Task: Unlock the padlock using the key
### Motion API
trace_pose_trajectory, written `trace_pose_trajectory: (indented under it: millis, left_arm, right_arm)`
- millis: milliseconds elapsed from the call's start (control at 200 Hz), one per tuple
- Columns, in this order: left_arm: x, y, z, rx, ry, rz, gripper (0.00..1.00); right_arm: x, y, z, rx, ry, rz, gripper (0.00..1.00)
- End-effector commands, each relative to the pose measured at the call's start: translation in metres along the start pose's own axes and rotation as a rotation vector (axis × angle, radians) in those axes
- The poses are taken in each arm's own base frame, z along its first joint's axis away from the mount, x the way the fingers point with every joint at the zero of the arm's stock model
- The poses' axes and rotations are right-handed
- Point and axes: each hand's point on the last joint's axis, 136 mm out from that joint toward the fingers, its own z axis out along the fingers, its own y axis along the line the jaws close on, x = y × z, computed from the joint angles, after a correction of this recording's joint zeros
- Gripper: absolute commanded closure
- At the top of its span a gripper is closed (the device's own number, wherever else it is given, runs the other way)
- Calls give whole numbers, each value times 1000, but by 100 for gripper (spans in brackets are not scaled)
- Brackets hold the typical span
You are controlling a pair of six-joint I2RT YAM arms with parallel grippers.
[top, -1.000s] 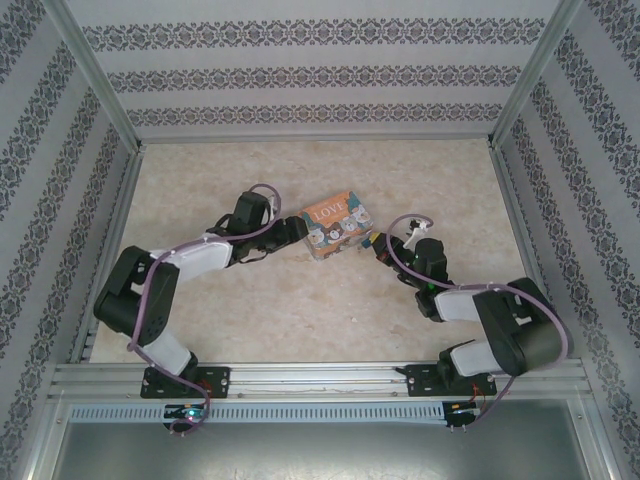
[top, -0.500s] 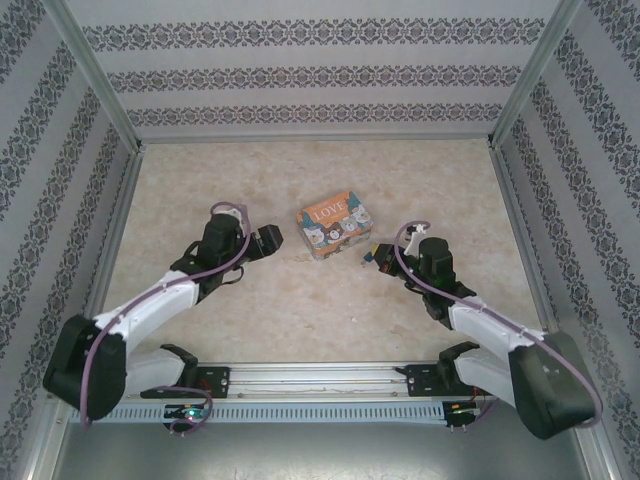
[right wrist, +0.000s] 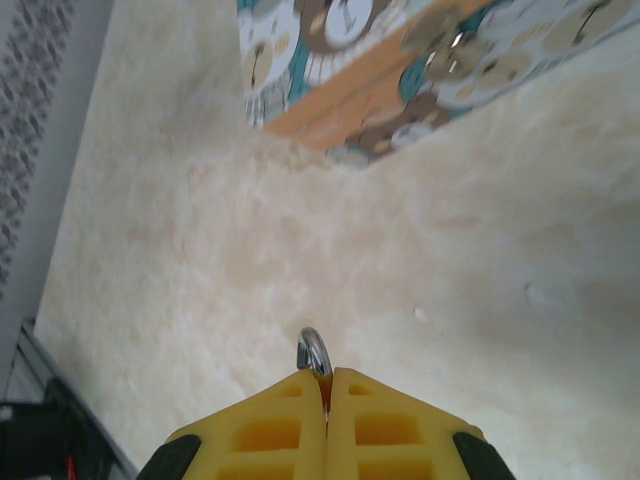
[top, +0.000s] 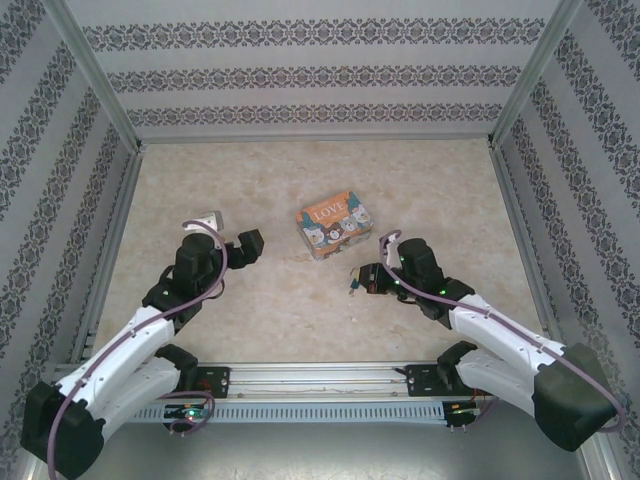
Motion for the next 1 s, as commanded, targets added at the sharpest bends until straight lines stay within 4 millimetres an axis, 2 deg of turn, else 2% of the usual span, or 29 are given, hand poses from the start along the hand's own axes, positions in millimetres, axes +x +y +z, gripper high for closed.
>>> trace_pose_trajectory:
  millis: [0, 230, 465, 994]
  left_arm:
    - [-1, 16, -9, -73, 0, 93, 1]
    - [-12, 22, -25, -98, -63, 145, 1]
    - [-14, 31, -35, -127, -100, 143, 1]
    - [-11, 35, -37, -138, -110, 131, 1]
  right_arm:
    - [16, 2, 0, 36, 84, -30, 100]
    - [36, 1, 3, 110, 182, -88, 100]
    - [50, 2, 9, 139, 258, -106, 100]
    - [66, 2, 31, 145, 347, -109, 100]
